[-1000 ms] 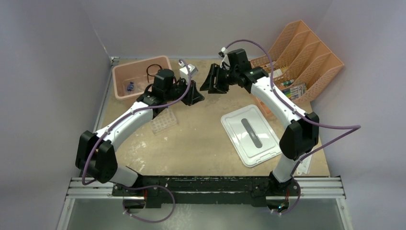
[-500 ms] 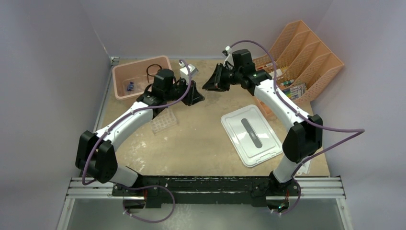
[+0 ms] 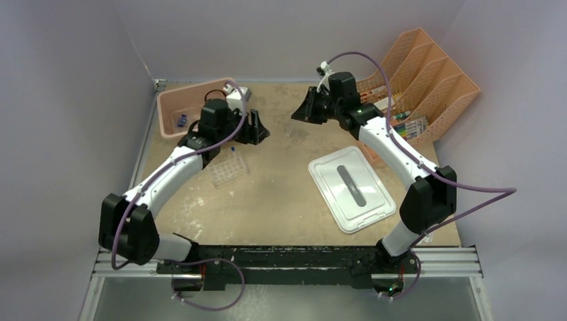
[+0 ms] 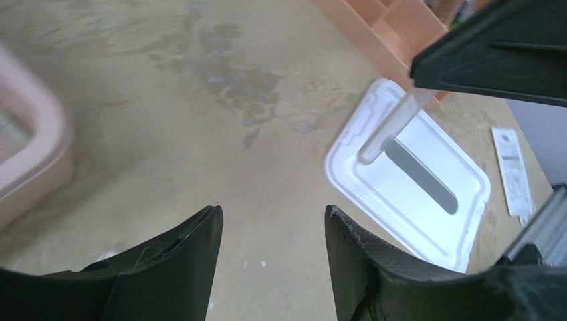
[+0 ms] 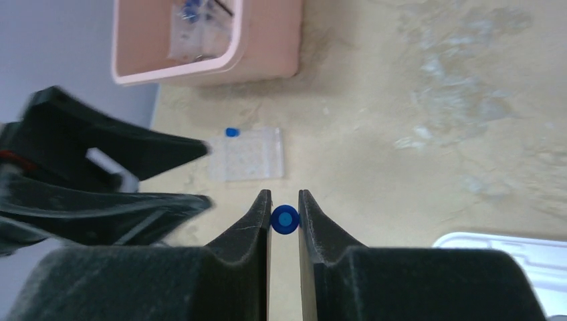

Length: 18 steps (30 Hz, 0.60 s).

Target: Organize the chemistry lab equipment

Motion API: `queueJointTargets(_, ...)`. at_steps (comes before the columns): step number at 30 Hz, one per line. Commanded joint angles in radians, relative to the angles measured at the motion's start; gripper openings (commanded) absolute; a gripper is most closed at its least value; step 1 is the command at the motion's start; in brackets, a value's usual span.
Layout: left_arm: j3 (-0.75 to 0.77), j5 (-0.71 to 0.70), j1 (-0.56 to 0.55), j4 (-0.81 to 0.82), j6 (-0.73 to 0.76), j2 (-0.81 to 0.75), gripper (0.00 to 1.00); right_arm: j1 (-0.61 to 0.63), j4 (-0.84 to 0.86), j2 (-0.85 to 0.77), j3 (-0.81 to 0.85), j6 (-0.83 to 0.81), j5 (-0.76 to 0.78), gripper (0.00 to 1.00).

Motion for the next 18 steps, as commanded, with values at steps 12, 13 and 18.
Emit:
queueJointTargets(12,0.149,-0.979,0.131,-0.554,-0.254,-0.339,0.53,0.256,0.187,0.047,-0.060,-0.241,0.453,0.10)
queueJointTargets(13,0.152,-1.027,0.131,-0.553,-0.250,-0.363,0.53,0.272,0.203,0.061,-0.059,-0.250,0.469,0.10)
queueJointTargets(18,0.220,-1.233,0.131,-0.595,-0.228,-0.440,0.56,0.368,0.234,0.125,-0.012,-0.299,0.569,0.10)
